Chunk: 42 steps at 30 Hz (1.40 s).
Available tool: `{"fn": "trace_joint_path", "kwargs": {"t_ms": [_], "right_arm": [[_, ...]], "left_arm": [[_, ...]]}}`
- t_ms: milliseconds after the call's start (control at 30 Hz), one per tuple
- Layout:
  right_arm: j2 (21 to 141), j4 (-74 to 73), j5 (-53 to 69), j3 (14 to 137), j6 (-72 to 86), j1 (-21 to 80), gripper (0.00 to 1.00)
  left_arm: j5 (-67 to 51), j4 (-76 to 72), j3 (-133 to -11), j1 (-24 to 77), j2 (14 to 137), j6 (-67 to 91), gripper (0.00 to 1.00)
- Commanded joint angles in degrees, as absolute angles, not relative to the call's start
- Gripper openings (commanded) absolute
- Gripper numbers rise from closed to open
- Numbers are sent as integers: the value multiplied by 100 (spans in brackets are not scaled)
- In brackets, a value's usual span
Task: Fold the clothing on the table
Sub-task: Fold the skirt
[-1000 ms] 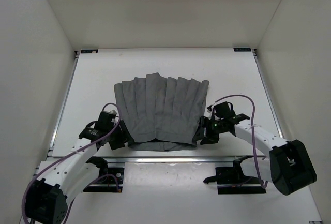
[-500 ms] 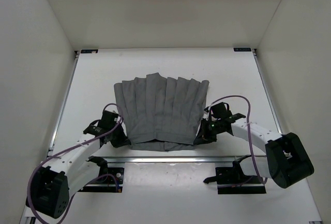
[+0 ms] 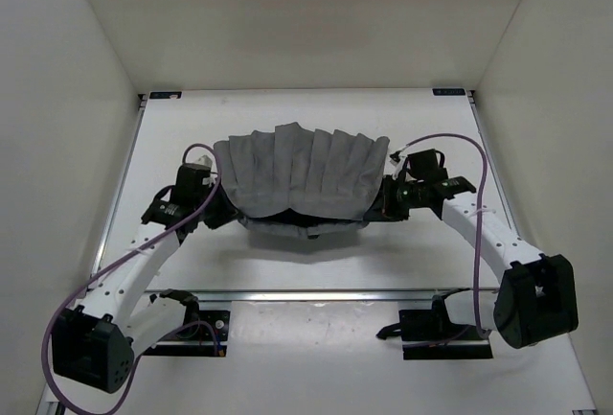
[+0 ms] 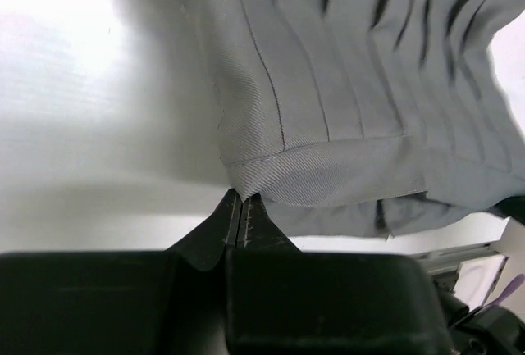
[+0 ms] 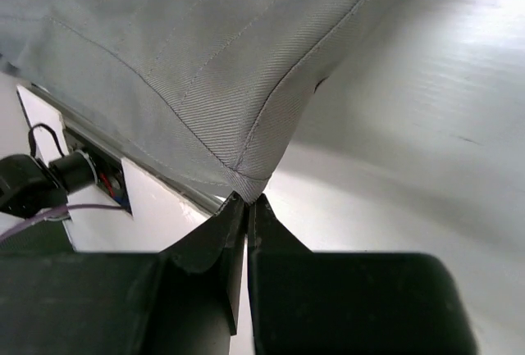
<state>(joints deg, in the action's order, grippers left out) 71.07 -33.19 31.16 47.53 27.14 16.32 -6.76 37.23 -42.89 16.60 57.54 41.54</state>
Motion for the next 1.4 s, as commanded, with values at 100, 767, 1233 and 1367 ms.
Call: {"fn": "trace_joint_path", "kwargs": {"t_ms": [100, 767, 1233, 1367], "right_arm": [[6953, -3771, 3357, 4291, 2645, 1547, 0], [6626, -3341, 4085, 4745, 2416, 1637, 0], [7672, -1574, 5484, 5229, 4235, 413, 0], [8111, -1144, 5607, 5458, 4561, 132, 0]], "left_arm": [[-835, 4200, -3657, 1696, 5371, 4192, 0], [-1563, 4377, -4200, 1626, 4939, 4359, 0], [-1521, 3191, -5430, 871, 6547, 5326, 0], [-1512, 2892, -5826, 747, 7187, 5405, 0]]}}
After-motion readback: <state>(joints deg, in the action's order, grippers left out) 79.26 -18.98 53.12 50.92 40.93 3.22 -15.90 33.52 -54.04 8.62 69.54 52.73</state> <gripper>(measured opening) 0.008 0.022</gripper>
